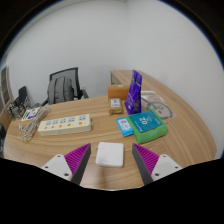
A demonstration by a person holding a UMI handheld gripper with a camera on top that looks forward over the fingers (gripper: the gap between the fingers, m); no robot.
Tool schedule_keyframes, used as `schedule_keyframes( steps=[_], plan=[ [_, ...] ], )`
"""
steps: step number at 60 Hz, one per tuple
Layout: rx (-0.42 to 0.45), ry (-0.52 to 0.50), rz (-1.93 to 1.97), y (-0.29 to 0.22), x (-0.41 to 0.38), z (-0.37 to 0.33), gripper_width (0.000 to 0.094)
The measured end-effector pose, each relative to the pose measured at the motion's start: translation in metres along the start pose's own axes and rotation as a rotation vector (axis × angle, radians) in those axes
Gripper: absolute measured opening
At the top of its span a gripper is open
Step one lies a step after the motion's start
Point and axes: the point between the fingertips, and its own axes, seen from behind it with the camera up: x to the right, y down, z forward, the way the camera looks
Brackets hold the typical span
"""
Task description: Unplug charger
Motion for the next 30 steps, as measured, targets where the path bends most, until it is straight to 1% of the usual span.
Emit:
schedule_keyframes(
  steps=[3, 4, 7, 8, 14, 23, 30],
  plan=[
    [0.001, 0.013, -0.027, -0.006, -0.009, -0.027, 0.0858],
    [0.005, 0.007, -0.035, -0.005, -0.007, -0.024, 0.0860],
    [0.005, 0.011, -0.059, -0.011, -0.019, -0.056, 0.0858],
    [0.005, 0.013, -0.065, -0.008, -0.014, -0.053, 0.0859],
    [0.008, 0.040, -0.108, -0.010, -0.032, -0.110, 0.0859],
    [0.027, 0.074, -0.141, -0.010, -0.048, -0.169, 0.0859],
    [0.037, 0.076, -0.134, -0.006, -0.057, -0.204, 0.0857]
  ],
)
